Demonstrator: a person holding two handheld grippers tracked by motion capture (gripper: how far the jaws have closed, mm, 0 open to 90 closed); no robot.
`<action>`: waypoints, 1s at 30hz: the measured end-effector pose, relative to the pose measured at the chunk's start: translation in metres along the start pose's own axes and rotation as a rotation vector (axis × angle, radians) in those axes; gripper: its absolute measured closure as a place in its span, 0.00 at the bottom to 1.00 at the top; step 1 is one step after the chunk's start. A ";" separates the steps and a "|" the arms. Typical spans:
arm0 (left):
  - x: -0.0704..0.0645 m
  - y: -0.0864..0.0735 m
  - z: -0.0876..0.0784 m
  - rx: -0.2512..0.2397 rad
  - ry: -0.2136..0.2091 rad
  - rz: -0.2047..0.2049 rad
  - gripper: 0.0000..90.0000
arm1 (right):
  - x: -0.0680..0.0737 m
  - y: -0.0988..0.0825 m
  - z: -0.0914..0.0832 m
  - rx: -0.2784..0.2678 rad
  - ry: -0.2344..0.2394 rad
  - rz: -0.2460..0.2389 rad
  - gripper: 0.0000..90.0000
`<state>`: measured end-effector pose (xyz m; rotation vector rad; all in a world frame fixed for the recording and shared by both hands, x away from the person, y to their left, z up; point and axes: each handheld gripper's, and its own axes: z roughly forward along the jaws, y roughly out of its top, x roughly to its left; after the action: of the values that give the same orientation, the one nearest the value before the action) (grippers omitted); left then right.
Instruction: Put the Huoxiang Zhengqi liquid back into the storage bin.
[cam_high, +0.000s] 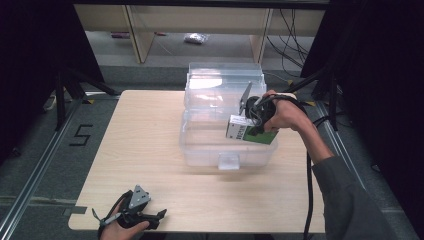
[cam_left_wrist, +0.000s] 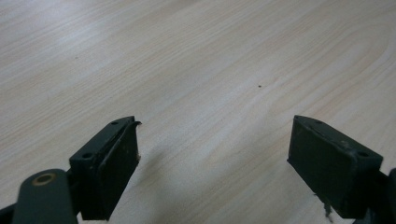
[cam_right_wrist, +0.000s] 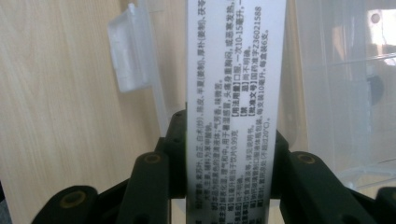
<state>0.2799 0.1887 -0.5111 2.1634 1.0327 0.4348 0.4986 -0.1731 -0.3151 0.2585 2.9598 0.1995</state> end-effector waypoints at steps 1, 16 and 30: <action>0.000 0.000 0.000 0.000 -0.002 -0.002 0.17 | -0.001 0.000 0.002 0.011 0.002 0.009 0.72; 0.000 0.001 0.000 0.000 0.006 0.000 0.17 | -0.013 0.000 0.042 0.061 0.026 -0.020 0.72; 0.000 0.001 -0.001 0.001 0.001 0.003 0.17 | -0.016 -0.002 0.062 0.069 0.057 -0.030 0.72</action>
<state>0.2798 0.1890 -0.5101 2.1664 1.0303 0.4369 0.5243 -0.1705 -0.3734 0.2212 3.0289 0.1022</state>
